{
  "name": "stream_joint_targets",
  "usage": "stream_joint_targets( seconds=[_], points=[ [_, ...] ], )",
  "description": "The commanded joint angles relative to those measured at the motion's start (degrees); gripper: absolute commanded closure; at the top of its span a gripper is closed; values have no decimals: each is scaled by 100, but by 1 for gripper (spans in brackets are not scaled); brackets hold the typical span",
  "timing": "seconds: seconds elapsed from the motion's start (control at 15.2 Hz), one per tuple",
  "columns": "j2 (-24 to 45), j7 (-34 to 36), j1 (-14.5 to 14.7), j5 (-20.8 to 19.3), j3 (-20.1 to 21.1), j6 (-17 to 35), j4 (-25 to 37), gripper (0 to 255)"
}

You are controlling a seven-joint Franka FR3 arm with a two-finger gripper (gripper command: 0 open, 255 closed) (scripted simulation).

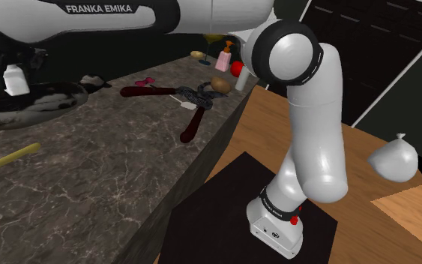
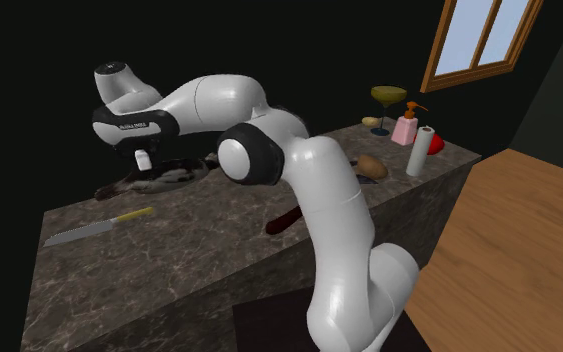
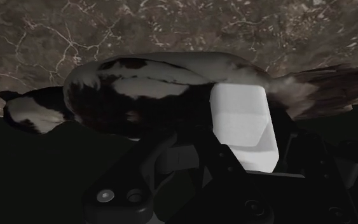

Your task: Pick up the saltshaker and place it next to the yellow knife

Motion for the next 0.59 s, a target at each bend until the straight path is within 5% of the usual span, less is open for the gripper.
stream_joint_targets(
  seconds=[0.0,0.53],
  points=[
    [230,87,150,-68,-22,-102,309,255],
    [293,242,111,-159,-70,450,-198,255]
  ],
)
